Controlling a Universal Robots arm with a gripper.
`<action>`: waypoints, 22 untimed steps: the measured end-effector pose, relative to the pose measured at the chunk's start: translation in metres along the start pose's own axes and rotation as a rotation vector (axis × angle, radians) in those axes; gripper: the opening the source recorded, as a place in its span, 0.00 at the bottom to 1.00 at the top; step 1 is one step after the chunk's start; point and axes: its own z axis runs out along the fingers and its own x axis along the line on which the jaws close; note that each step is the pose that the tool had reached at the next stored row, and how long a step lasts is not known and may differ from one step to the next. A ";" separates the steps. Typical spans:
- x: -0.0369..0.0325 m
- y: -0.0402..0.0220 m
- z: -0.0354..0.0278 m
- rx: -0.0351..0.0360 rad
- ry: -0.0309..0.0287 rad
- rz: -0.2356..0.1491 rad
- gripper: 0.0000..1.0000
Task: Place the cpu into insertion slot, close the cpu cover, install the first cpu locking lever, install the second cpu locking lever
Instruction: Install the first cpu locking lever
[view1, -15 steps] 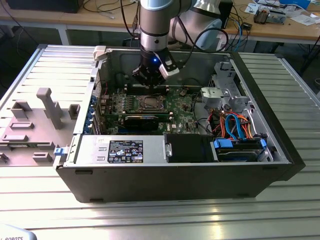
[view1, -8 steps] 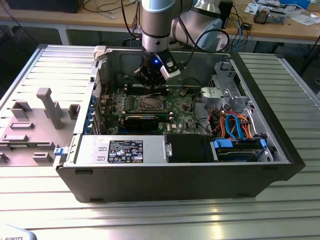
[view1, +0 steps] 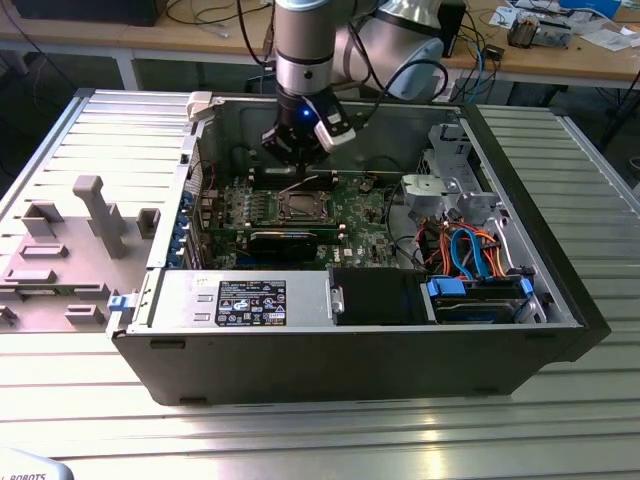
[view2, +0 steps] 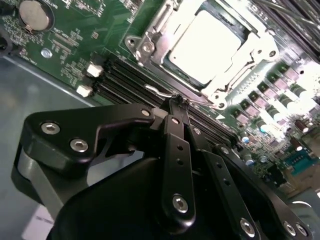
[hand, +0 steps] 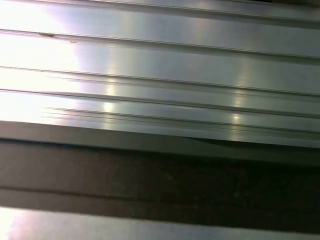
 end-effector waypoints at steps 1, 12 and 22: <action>0.0027 0.0002 -0.0001 0.0004 -0.0019 0.000 0.11; 0.0237 -0.0015 -0.0004 0.0017 -0.0131 -0.001 0.11; 0.0228 -0.0089 0.0040 0.0018 -0.0126 0.000 0.11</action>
